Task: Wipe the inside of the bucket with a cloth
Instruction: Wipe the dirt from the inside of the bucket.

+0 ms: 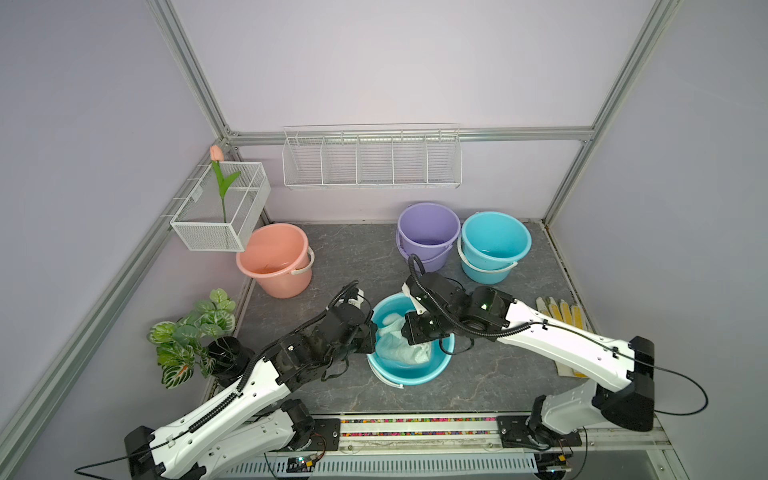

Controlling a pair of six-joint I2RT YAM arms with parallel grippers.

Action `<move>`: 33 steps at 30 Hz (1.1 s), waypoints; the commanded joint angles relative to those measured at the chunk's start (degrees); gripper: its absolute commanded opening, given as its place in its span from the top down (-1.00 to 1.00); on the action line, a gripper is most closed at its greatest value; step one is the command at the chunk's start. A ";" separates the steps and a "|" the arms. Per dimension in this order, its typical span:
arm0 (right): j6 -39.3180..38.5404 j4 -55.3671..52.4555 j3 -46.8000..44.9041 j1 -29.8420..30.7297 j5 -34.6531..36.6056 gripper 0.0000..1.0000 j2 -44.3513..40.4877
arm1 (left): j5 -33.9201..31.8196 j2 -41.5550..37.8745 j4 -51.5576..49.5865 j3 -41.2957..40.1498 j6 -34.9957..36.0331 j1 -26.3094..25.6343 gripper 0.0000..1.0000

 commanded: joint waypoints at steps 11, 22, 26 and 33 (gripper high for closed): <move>6.98 15.02 -10.76 0.27 -12.66 0.86 7.47 | 1.01 3.09 4.81 1.10 -3.49 0.13 1.00; 5.72 17.87 -12.16 -0.01 -8.37 0.86 22.60 | 0.17 6.16 3.80 3.79 -2.91 0.07 1.00; 5.90 19.89 -12.69 -0.08 -8.08 0.86 27.60 | 0.66 6.55 3.77 4.13 -2.75 0.05 1.00; 5.57 17.29 -12.38 -0.09 -7.74 0.86 25.03 | -0.27 6.84 3.10 4.33 -2.07 0.12 1.00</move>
